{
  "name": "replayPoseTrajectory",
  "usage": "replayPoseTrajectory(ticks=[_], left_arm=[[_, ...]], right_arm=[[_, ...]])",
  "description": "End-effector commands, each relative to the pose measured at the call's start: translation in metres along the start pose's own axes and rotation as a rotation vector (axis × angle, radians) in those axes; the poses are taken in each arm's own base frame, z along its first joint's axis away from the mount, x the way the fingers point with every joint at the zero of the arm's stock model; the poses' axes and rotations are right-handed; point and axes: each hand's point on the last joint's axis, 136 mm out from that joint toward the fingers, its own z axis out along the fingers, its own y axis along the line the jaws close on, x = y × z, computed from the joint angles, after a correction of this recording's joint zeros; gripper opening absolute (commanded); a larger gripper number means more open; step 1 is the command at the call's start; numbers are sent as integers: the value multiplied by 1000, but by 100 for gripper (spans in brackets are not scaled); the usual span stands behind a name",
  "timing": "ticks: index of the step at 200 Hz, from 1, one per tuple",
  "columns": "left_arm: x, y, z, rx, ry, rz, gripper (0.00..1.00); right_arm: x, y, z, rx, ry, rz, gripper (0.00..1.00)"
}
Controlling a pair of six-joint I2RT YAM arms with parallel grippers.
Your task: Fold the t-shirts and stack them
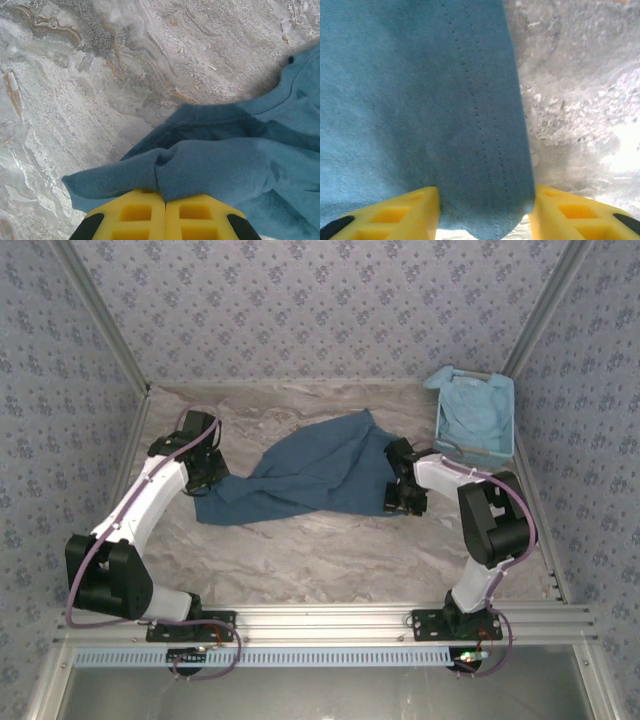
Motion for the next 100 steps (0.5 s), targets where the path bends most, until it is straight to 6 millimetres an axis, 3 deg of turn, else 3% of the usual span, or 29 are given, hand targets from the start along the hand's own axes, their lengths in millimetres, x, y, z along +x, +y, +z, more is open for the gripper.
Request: replayPoseTrajectory(ticks=[1, 36, 54, 60, 100], left_arm=[[2, 1, -2, 2, 5, -4, 0], [-4, -1, -6, 8, -11, -12, 0], [-13, -6, -12, 21, -31, -22, 0], [-17, -8, -15, 27, -40, -28, 0], [-57, -24, -44, 89, -116, -83, 0]], right_arm=[[-14, 16, 11, -54, -7, -1, 35], [-34, 29, -20, -91, -99, -36, 0], [-41, 36, -48, -122, -150, -48, 0], [-52, 43, -68, -152, -192, -49, 0], [-75, 55, -154, -242, -314, -60, 0]])
